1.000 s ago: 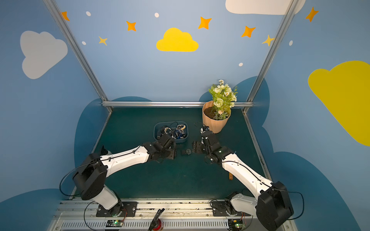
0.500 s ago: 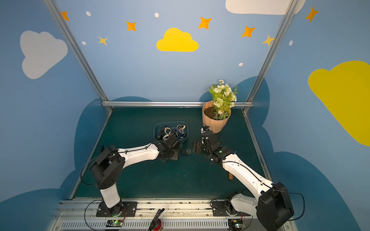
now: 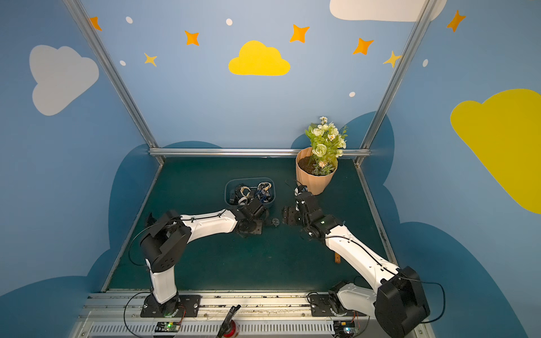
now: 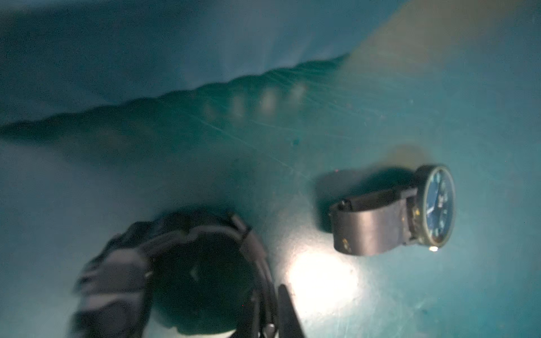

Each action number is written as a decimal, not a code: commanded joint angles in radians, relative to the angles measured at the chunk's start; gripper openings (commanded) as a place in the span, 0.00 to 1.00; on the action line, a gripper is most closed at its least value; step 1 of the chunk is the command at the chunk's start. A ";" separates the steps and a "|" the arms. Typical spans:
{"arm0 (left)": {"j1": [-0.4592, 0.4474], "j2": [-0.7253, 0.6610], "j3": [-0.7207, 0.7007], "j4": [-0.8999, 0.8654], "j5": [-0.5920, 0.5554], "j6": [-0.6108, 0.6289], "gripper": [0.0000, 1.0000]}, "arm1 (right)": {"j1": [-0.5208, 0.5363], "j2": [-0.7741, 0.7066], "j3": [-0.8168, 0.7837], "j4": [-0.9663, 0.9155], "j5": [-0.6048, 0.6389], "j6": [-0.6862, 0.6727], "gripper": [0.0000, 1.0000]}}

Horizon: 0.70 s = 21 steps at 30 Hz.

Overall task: Put the watch into the storage box
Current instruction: Pick up the watch at the center of the board.

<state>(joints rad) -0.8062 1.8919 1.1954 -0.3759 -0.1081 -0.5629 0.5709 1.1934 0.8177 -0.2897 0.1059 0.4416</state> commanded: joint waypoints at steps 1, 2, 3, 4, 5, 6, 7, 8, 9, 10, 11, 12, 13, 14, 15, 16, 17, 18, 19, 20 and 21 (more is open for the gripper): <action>0.000 -0.045 0.004 -0.037 -0.037 -0.008 0.04 | -0.004 -0.012 -0.003 0.004 -0.011 0.006 0.84; -0.001 -0.059 -0.003 -0.039 -0.043 -0.005 0.04 | -0.005 -0.011 -0.001 0.007 -0.013 0.007 0.84; 0.000 -0.080 -0.012 -0.038 -0.048 -0.006 0.04 | -0.007 -0.009 0.001 0.008 -0.015 0.007 0.84; 0.001 -0.104 -0.025 -0.037 -0.054 -0.005 0.04 | -0.006 -0.007 0.003 0.009 -0.017 0.008 0.84; 0.000 -0.129 -0.036 -0.035 -0.054 -0.005 0.04 | -0.006 -0.004 0.006 0.011 -0.020 0.009 0.84; 0.000 -0.165 -0.054 -0.036 -0.055 -0.005 0.04 | -0.006 0.000 0.010 0.012 -0.022 0.009 0.84; 0.000 -0.213 -0.080 -0.026 -0.054 -0.008 0.04 | -0.006 0.003 0.013 0.011 -0.023 0.009 0.84; -0.001 -0.260 -0.108 -0.018 -0.057 -0.009 0.04 | -0.006 0.004 0.017 0.009 -0.026 0.008 0.84; 0.000 -0.323 -0.146 -0.004 -0.061 -0.009 0.04 | -0.006 0.006 0.018 0.011 -0.027 0.011 0.85; 0.003 -0.386 -0.172 0.000 -0.068 -0.006 0.04 | -0.006 0.008 0.019 0.016 -0.029 0.012 0.85; 0.005 -0.438 -0.197 -0.002 -0.076 -0.005 0.04 | -0.006 0.010 0.018 0.019 -0.030 0.014 0.85; 0.011 -0.495 -0.222 -0.009 -0.087 -0.005 0.04 | -0.006 0.013 0.019 0.025 -0.033 0.017 0.84; 0.020 -0.547 -0.244 -0.017 -0.092 -0.004 0.04 | -0.006 0.019 0.018 0.031 -0.036 0.019 0.85; 0.030 -0.589 -0.262 -0.024 -0.092 -0.003 0.04 | -0.007 0.026 0.019 0.036 -0.043 0.021 0.84; 0.040 -0.630 -0.278 -0.030 -0.091 -0.001 0.04 | -0.006 0.036 0.022 0.041 -0.048 0.025 0.84; 0.052 -0.665 -0.294 -0.032 -0.091 0.003 0.04 | -0.006 0.046 0.028 0.043 -0.055 0.028 0.85; 0.062 -0.700 -0.308 -0.030 -0.091 0.012 0.04 | -0.006 0.057 0.035 0.045 -0.061 0.029 0.84; 0.069 -0.727 -0.321 -0.025 -0.093 0.023 0.04 | -0.008 0.066 0.042 0.047 -0.068 0.029 0.84; 0.076 -0.748 -0.330 -0.023 -0.096 0.027 0.04 | -0.006 0.073 0.048 0.048 -0.072 0.031 0.84; 0.085 -0.766 -0.338 -0.019 -0.097 0.032 0.04 | -0.006 0.081 0.055 0.050 -0.077 0.034 0.84; 0.097 -0.779 -0.344 -0.013 -0.091 0.035 0.04 | -0.006 0.086 0.060 0.052 -0.085 0.036 0.84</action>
<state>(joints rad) -0.7288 1.1362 0.8753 -0.3859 -0.1825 -0.5541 0.5697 1.2678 0.8360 -0.2623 0.0498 0.4667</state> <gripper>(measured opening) 0.059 0.843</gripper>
